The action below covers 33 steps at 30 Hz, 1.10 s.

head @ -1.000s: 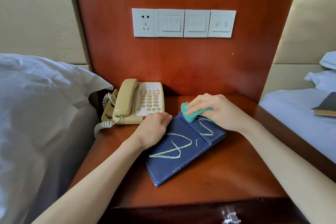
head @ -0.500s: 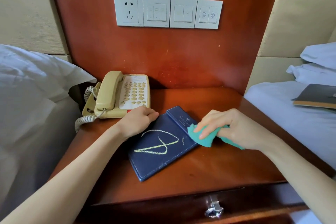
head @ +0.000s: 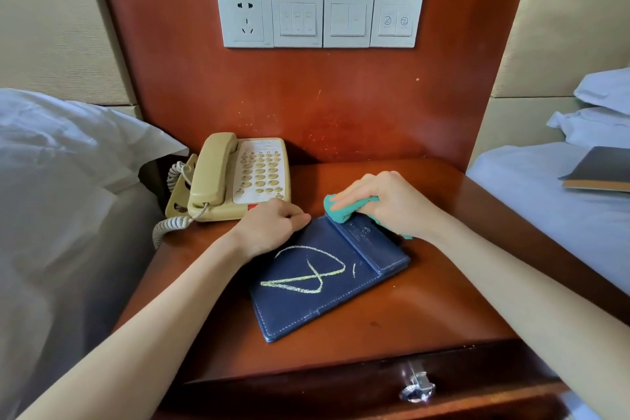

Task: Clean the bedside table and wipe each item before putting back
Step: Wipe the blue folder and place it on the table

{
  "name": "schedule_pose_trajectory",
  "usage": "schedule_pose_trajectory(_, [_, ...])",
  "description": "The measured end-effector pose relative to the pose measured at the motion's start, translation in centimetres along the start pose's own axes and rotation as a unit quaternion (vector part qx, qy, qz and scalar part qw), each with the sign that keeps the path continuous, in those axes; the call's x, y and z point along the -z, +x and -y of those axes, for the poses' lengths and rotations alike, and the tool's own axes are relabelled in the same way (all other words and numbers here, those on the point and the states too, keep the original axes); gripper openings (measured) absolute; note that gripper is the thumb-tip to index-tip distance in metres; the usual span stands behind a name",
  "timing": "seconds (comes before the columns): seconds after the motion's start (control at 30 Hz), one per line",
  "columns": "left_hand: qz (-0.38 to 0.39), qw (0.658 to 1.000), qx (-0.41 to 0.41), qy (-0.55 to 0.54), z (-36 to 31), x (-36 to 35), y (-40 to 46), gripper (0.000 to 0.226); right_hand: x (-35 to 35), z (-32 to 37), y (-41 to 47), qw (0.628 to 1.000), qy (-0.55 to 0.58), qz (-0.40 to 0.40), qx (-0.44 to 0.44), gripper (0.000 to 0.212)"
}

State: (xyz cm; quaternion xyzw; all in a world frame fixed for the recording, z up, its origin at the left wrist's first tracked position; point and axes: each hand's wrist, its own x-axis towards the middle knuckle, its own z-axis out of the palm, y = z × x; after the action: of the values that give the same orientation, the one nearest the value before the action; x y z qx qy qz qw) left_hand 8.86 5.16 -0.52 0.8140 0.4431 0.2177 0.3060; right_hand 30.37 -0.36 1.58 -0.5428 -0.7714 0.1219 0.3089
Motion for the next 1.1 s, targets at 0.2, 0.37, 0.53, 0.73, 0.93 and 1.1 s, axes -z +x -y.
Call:
schedule_pose_trajectory(0.2, [0.01,1.0,0.0,0.011,0.1,0.0,0.6,0.036,0.4,0.6,-5.7,0.999,0.018,0.013,-0.031,0.039])
schedule_pose_trajectory(0.37, [0.018,1.0,0.006,-0.002,0.1,0.0,0.6,0.035,1.3,1.2,-9.5,0.998,0.049,0.028,-0.032,0.048])
schedule_pose_trajectory(0.53, [0.013,1.0,-0.01,0.019,0.5,0.0,0.6,0.036,1.3,1.3,-10.6,0.995,0.092,0.027,-0.036,0.049])
schedule_pose_trajectory(0.73, [-0.003,1.0,-0.021,0.017,0.5,-0.1,0.5,0.035,-0.2,0.3,-4.9,0.999,0.02,-0.01,-0.028,0.036])
schedule_pose_trajectory(0.93, [-0.013,0.999,-0.009,0.036,0.2,-0.2,0.6,0.034,-2.2,-0.3,-0.1,0.995,-0.083,0.024,-0.049,0.054])
schedule_pose_trajectory(1.1, [-0.001,0.999,0.001,0.053,0.2,-0.1,0.9,0.035,-2.2,-0.6,-0.8,0.992,-0.117,0.035,-0.032,0.053])
